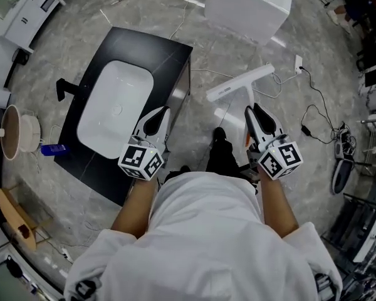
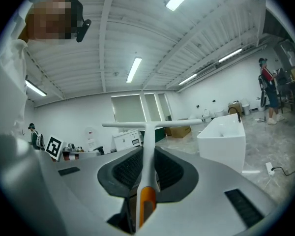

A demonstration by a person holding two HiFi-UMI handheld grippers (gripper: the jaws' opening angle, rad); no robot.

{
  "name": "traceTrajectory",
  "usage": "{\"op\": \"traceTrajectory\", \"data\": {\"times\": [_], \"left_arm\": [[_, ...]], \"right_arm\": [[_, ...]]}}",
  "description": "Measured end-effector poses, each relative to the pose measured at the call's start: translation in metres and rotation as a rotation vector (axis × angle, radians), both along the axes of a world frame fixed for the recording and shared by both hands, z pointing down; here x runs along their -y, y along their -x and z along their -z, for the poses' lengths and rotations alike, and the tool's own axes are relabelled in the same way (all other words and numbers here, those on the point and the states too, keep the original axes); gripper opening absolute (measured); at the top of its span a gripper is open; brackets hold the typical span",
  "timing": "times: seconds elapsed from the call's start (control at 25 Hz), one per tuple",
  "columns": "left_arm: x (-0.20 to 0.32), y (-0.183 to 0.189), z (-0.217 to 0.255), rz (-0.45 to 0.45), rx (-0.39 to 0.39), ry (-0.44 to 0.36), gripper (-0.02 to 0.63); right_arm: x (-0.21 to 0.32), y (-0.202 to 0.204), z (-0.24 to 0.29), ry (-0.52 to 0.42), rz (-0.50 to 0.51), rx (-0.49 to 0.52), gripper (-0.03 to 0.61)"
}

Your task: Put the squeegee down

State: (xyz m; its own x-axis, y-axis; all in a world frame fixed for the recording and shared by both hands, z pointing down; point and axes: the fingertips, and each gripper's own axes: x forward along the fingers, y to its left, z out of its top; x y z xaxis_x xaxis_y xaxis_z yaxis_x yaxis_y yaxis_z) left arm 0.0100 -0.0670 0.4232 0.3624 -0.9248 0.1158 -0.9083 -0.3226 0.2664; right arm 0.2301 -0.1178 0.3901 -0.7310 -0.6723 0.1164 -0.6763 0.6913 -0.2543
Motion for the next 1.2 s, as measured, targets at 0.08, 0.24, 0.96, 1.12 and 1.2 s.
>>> {"op": "traceTrajectory", "data": {"times": [0.08,0.24,0.96,1.12,1.2], "left_arm": [[0.019,-0.003,0.003,0.030,0.010,0.002,0.017],[0.056,-0.016,0.012,0.094,0.023,0.007,0.017],[0.112,-0.001,0.019,0.510,0.042,0.054,0.017],[0.106,0.011,0.011,0.570,0.034,0.067,0.017],[0.105,0.020,0.007,0.601,0.026,0.068,0.017]], "right_arm": [[0.027,0.002,0.003,-0.011,0.046,0.010,0.078],[0.079,0.002,0.010,-0.018,0.144,0.022,0.078],[0.216,0.024,0.000,0.035,0.497,0.037,0.078],[0.226,0.040,-0.008,0.049,0.538,0.033,0.078],[0.230,0.051,-0.014,0.059,0.563,0.021,0.078]]}}
